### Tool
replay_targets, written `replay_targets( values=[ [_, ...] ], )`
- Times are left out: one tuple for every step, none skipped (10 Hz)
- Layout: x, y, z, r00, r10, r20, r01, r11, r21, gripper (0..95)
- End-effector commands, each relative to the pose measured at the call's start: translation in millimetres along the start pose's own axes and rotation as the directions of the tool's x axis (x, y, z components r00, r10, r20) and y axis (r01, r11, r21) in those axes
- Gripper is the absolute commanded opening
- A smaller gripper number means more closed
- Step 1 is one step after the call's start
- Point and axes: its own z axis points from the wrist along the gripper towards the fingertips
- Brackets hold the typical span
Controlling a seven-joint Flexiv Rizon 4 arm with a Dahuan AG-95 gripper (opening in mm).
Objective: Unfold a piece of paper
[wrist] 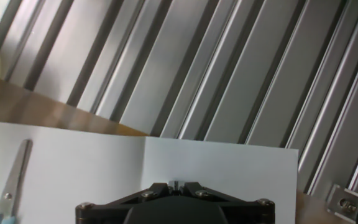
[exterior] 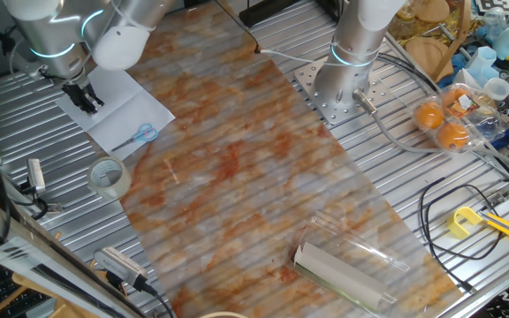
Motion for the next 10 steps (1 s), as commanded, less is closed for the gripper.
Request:
replay_targets(
  values=[
    [1.5, 0.6, -1.2, 1.0, 0.001, 0.003, -0.001, 1.0, -0.002, 0.0],
    [2.6, -0.6, -2.8, 1.0, -0.004, 0.001, 0.004, 1.0, -0.003, 0.0],
    [2.7, -0.5, -3.7, 1.0, -0.005, 0.005, 0.006, 1.0, -0.011, 0.0],
    [2.3, 0.9, -5.1, 1.0, -0.003, 0.01, 0.003, 1.0, -0.018, 0.0],
    [0.9, 4.2, -7.1, 1.0, 0.006, 0.01, -0.006, 1.0, -0.021, 0.0],
    [-0.9, 7.8, -8.2, 1.0, 0.014, 0.01, -0.014, 1.0, -0.02, 0.0],
    [-3.3, 11.6, -9.1, 1.0, 0.023, 0.009, -0.023, 1.0, -0.019, 0.0],
    [-4.5, 13.7, -8.7, 1.0, 0.03, 0.008, -0.029, 0.999, -0.018, 0.0],
    [-5.8, 15.8, -7.9, 0.999, 0.033, 0.008, -0.032, 0.999, -0.017, 0.0],
    [-6.4, 16.5, -7.2, 0.999, 0.034, 0.006, -0.034, 0.999, -0.013, 0.0]
  ],
)
